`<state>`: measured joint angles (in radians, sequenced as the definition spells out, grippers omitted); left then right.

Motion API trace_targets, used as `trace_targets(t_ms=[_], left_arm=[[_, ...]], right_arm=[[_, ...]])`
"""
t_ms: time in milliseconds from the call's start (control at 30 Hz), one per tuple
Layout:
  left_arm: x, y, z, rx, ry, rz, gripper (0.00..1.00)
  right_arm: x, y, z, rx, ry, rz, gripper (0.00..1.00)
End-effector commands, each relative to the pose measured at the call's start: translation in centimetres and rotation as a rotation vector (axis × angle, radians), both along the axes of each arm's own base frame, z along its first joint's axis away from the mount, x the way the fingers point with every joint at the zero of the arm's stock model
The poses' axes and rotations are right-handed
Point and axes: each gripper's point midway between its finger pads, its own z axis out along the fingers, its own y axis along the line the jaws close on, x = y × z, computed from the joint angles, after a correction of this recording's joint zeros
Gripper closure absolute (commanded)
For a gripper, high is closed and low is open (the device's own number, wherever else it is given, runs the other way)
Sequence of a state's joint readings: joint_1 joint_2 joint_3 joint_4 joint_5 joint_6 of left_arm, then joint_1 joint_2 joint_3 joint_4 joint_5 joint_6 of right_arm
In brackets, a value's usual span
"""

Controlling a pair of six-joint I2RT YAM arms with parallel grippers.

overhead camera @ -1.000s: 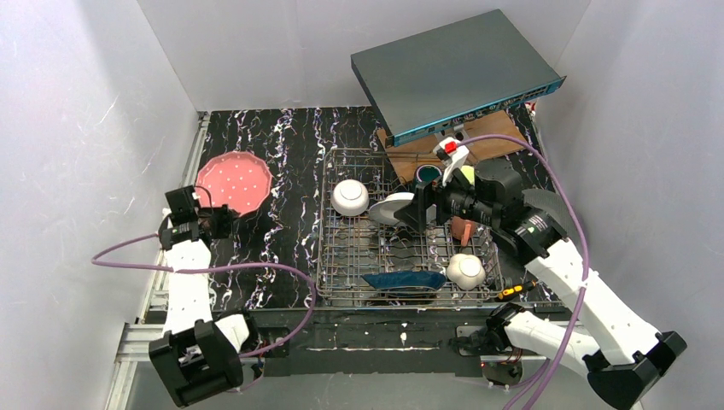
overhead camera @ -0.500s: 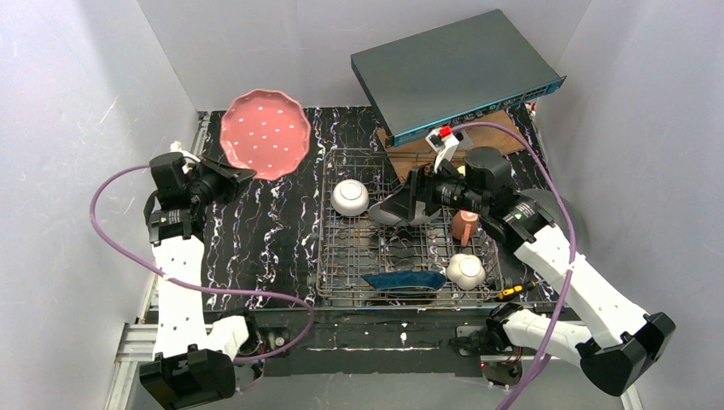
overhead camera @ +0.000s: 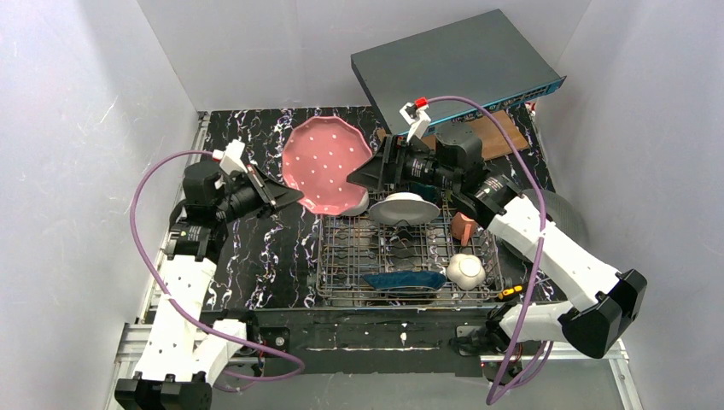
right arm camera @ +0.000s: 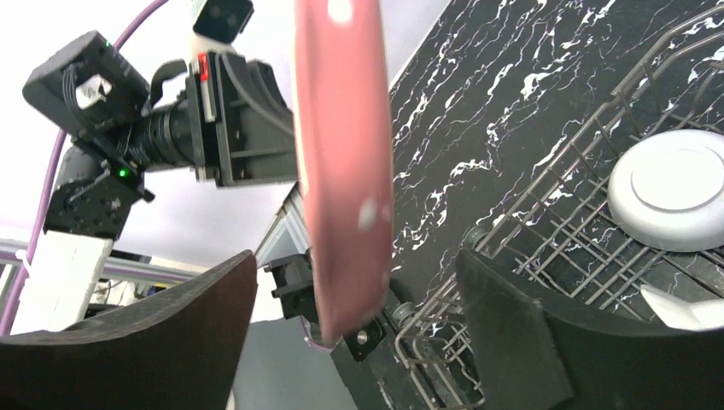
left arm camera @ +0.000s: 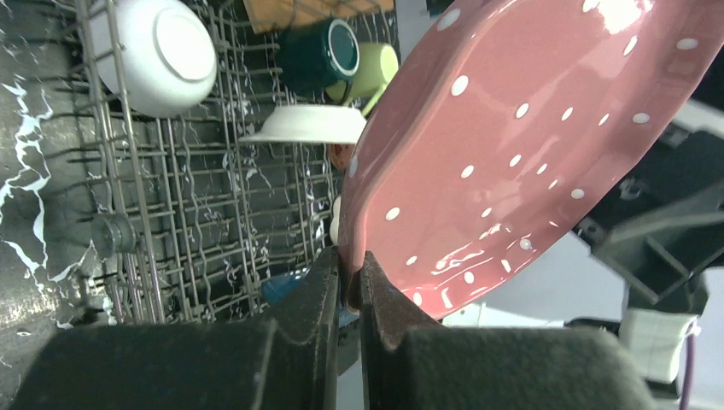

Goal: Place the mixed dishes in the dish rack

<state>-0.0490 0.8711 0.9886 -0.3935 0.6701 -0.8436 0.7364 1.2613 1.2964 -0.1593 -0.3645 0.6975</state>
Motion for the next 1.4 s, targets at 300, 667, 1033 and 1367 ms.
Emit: trace_targets(t_ms=[300,667,1033,1367], left_arm=[[-3.3,-3.3,-0.8,0.181,-0.142,-0.225,1.00],[-3.5,-4.5,-2.1,0.224,-0.030,-0.282,0.60],[-3.4,0.2,-1.0,0.453,-0.047,-0.098,0.11],[-4.8,3.0,0.7,0.515,0.073,0.039,0.10]], right_arm=[[-0.7,-0.2,0.6,0.000,-0.134,0.037,0.66],[-1.9,-2.5,-1.3,-0.105,-0.283,0.054,0.99],[1.5,-7.9,5.5,-0.179,-0.689,-0.078,0.99],[0.7,-8.9,1.9,-0.405,-1.103,0.171,0.99]])
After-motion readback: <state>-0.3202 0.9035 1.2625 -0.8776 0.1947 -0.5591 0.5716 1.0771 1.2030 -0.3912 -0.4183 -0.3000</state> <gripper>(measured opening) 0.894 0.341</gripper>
